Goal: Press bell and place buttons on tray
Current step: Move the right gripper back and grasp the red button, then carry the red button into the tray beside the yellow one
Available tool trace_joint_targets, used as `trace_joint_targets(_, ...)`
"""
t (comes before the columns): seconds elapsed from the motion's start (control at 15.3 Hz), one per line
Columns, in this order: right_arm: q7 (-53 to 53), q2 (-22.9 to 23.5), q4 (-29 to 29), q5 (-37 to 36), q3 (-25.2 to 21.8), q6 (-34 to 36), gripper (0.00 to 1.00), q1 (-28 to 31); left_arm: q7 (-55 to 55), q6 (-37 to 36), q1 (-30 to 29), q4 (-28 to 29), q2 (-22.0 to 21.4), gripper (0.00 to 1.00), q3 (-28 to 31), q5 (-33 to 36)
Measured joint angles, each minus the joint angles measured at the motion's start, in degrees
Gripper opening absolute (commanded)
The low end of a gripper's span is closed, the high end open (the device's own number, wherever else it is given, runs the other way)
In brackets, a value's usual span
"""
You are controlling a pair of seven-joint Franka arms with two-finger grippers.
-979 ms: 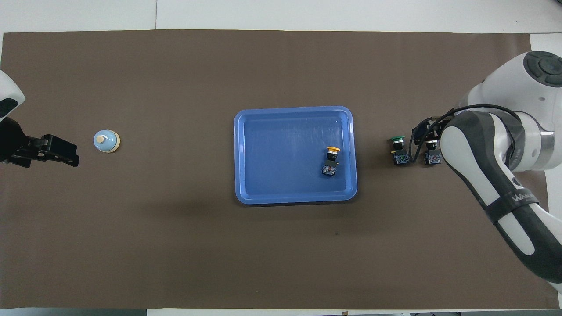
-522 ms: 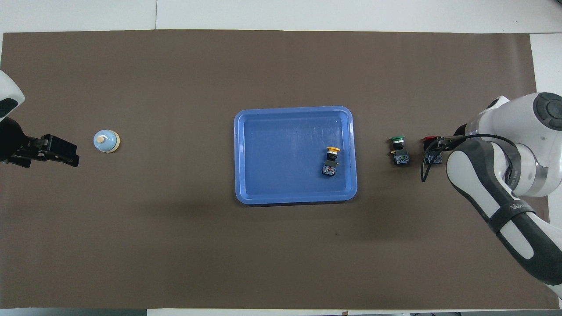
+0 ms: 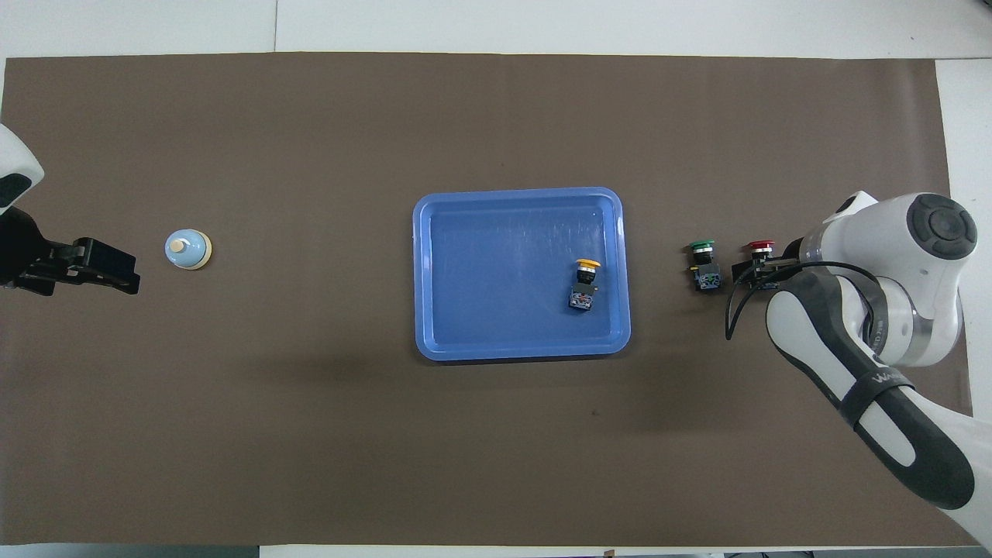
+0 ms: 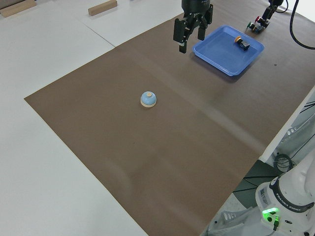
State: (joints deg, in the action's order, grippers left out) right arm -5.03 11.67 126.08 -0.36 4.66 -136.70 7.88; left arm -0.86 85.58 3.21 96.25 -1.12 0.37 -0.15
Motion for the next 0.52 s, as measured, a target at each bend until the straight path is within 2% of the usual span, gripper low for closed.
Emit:
trace_joint_targets(0.07, 0.0, 0.0, 0.5, 0.0, 0.0, -0.4, 0.07, 0.0, 0.0, 0.0, 0.0, 0.0, 0.0, 1.00, 0.0, 0.0)
trace_joint_targets(0.13, 0.0, 0.0, 0.7, 0.0, 0.0, -0.5, 0.00, 0.0, 0.0, 0.0, 0.0, 0.0, 0.0, 1.00, 0.0, 0.0)
trace_joint_targets(0.39, 0.0, -0.4, 0.2, 0.0, 0.1, -0.3, 0.00, -0.1, 0.0, 0.0, 0.0, 0.0, 0.0, 1.00, 0.0, 0.0)
trace_joint_targets(0.52, 0.0, -0.8, -2.4, 0.0, 0.3, 3.6, 0.00, -0.9, 0.0, 0.0, 0.0, 0.0, 0.0, 1.00, 0.0, 0.0)
